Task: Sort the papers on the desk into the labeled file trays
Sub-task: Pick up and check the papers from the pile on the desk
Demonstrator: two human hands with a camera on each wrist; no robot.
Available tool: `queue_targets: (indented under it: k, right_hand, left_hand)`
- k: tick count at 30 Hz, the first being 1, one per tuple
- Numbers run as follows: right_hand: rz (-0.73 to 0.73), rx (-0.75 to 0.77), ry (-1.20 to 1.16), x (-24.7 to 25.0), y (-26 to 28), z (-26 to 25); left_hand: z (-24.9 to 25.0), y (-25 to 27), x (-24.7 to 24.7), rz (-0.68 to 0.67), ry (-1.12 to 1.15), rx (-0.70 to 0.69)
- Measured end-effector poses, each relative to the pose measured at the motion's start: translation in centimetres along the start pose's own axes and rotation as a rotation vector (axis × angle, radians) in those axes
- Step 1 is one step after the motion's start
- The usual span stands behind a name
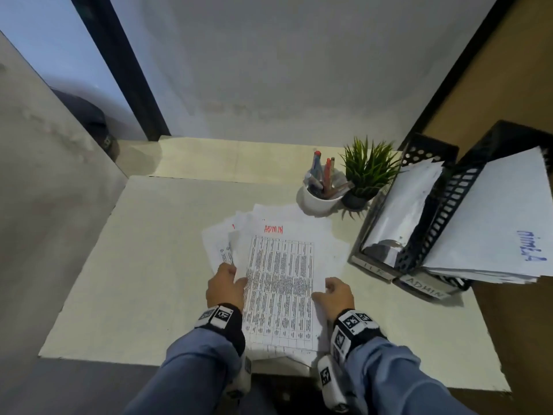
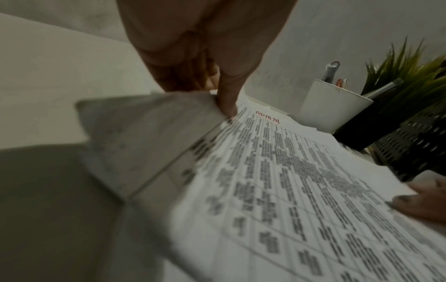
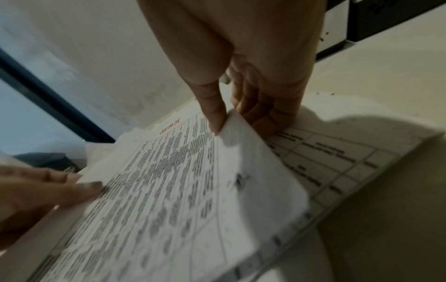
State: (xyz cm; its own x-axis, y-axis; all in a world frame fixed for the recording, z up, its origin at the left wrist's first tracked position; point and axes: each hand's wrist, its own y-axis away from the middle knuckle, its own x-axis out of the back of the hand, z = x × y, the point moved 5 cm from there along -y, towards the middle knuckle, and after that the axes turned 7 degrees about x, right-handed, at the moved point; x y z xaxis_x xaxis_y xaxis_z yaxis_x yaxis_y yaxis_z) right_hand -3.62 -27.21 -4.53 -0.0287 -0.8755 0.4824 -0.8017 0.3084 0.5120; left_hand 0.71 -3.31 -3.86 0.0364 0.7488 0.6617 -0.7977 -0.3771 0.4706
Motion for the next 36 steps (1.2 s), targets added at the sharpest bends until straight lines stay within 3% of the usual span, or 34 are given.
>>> queue_targets:
  k: [4, 8, 12, 15, 18, 21, 28, 36]
  right_hand:
    - [0.025, -0.063, -0.095, -0.3, -0.7, 1.5]
    - [0.034, -0.101, -0.365, -0.1, -0.6, 1.5]
    - [-0.040, 0.006, -0.610, 0.1, -0.6, -0.2]
    - [0.041, 0.021, -0.554, 0.8, -0.4, -0.5]
    - [0.112, 0.030, -0.635, 0.6, -0.5, 0.8]
    - [0.122, -0.046, -0.830, 0.3, -0.4, 2.1]
    - [0.081, -0.039, -0.876, 0.4, -1.6, 4.2]
    - [0.147, 0.088, -0.813, 0.8, -1.7, 4.2]
  left_hand:
    - [-0.6, 0.4, 1.3, -0.004, 0.022, -0.139]
    - [-0.8, 0.9, 1.9, -0.020, 0.234, -0.211]
    - [-1.3, 0.8, 1.3, -0.136, 0.248, -0.137]
    - [-1.4, 0.6, 0.8, -0.201, 0.238, -0.081]
    - [-0.9, 0.0, 0.7, -0.141, 0.178, -0.049]
    - [-0.9, -0.8, 0.0, -0.118, 0.283, 0.017]
    - [0.2, -0.8, -2.8, -0.453, 0.132, 0.035]
    - [0.5, -1.2, -2.5, -0.318, 0.186, 0.000]
